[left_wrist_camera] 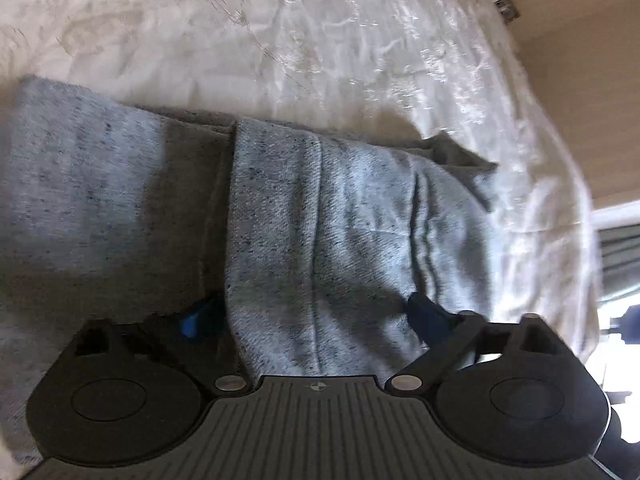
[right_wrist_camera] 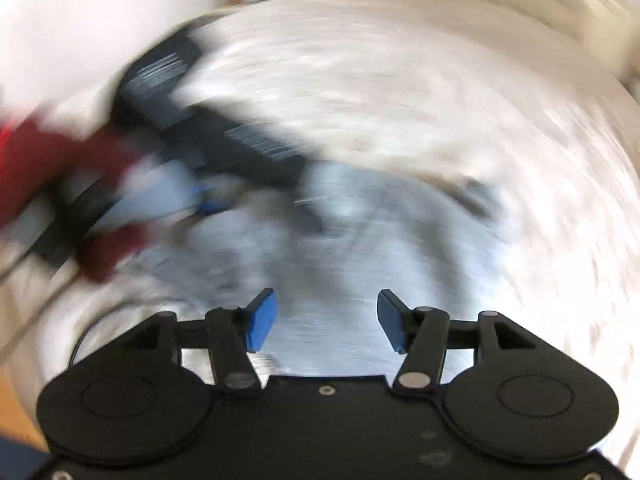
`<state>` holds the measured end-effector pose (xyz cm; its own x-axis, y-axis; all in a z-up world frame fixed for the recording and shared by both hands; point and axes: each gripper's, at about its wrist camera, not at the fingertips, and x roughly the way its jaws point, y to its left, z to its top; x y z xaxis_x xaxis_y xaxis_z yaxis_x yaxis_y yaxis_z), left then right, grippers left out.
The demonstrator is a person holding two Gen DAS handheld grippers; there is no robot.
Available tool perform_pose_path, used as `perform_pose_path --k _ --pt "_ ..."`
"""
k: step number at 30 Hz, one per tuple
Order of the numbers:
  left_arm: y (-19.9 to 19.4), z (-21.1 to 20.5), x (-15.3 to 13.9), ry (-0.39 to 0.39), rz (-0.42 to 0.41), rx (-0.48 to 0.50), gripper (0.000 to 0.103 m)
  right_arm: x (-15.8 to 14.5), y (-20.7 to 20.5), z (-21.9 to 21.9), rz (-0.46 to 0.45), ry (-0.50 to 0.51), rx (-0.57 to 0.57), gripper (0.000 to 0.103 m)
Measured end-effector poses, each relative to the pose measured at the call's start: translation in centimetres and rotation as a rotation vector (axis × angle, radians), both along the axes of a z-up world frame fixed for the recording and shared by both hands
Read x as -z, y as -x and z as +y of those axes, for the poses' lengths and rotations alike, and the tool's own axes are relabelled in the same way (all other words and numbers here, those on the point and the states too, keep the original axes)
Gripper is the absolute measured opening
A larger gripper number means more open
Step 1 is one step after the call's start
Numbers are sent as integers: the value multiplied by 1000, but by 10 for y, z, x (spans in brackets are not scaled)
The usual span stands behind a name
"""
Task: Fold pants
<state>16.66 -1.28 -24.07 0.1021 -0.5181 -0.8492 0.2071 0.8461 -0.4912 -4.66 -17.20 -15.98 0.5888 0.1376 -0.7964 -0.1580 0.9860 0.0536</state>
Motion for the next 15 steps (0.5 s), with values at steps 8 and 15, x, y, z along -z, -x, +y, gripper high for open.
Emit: perform_pose_path --k 8,15 --pt "23 1 -27 -82 -145 -83 10 38 -41 -103 164 -267 401 59" --pt "60 26 -101 -55 -366 -140 8 50 -41 -116 166 -348 470 59"
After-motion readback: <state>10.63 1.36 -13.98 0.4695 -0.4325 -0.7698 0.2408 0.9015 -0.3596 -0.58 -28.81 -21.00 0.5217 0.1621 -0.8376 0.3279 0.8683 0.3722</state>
